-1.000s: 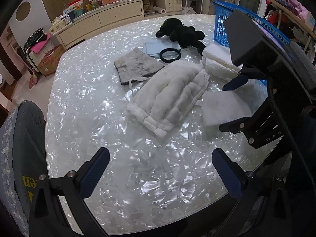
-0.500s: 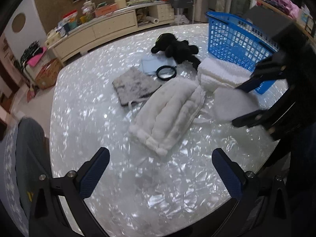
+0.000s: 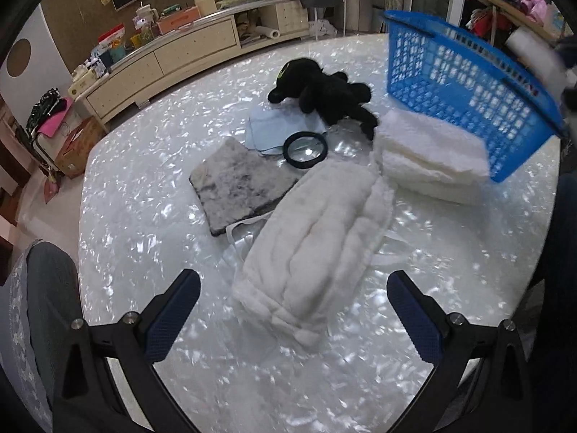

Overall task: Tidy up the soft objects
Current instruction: 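Drop the wipe sheet in the basket with right gripper while left grasps the cloth pad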

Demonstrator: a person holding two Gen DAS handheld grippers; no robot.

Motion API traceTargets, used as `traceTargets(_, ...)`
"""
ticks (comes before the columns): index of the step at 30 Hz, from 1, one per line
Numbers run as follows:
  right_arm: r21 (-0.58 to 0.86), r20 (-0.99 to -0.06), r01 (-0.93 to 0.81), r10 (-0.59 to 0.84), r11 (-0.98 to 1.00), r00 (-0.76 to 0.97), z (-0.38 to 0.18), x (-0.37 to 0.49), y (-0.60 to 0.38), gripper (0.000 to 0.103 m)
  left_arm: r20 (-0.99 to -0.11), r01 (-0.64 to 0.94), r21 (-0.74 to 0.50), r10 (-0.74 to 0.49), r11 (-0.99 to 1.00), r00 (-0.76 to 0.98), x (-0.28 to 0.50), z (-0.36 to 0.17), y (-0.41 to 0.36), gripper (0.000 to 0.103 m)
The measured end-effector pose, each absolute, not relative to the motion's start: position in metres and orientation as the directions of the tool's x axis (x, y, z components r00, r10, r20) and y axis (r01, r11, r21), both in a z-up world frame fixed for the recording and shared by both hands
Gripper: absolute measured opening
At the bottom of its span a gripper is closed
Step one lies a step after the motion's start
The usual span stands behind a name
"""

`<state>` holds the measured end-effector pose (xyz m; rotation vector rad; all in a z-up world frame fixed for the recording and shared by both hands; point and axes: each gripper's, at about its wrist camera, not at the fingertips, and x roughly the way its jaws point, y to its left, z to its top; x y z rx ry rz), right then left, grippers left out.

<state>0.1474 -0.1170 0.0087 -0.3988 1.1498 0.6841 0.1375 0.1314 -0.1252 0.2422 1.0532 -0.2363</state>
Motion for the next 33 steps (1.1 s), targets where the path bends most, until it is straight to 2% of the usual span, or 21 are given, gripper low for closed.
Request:
traceTargets(4, 0.030, -0.924, -0.631, 0.262, 0.775, 0.277, 0.019, 0.159, -0.139, 0.054, -0.864, 0.334, 0.098, -0.086, 0.937, 0.496, 0.145, -0.128, 0.129, 0.103)
traceTargets(17, 0.014, -0.938, -0.503, 0.186, 0.864, 0.293, 0.006, 0.196, -0.196, 0.055, -0.902, 0.370, 0.068, -0.101, 0.926, 0.419, 0.174, -0.163, 0.126, 0.103)
traceTargets(20, 0.027, -0.940, -0.484, 0.186, 0.875, 0.285, 0.002, 0.205, -0.201, 0.055, -0.909, 0.379, 0.053, -0.112, 0.924, 0.401, 0.175, -0.170, 0.125, 0.096)
traceTargets(27, 0.021, -0.952, -0.457, 0.157, 0.889, 0.261, -0.015, 0.233, -0.203, 0.057, -0.909, 0.383, -0.033, -0.187, 0.923, 0.374, 0.173, -0.177, 0.126, 0.089)
traceTargets(30, 0.015, -0.960, -0.443, 0.137, 0.896, 0.246, -0.024, 0.246, -0.203, 0.057, -0.904, 0.386, -0.042, -0.200, 0.922, 0.378, 0.170, -0.175, 0.125, 0.075)
traceTargets(32, 0.012, -0.965, -0.437, 0.124, 0.899, 0.230, -0.034, 0.256, -0.203, 0.057, -0.901, 0.386, -0.050, -0.208, 0.921, 0.380, 0.168, -0.172, 0.125, 0.053)
traceTargets(33, 0.004, -0.970, -0.433, 0.109, 0.901, 0.218, -0.041, 0.263, -0.202, 0.057, -0.900, 0.381, -0.060, -0.215, 0.923, 0.380, 0.166, -0.170, 0.125, 0.048)
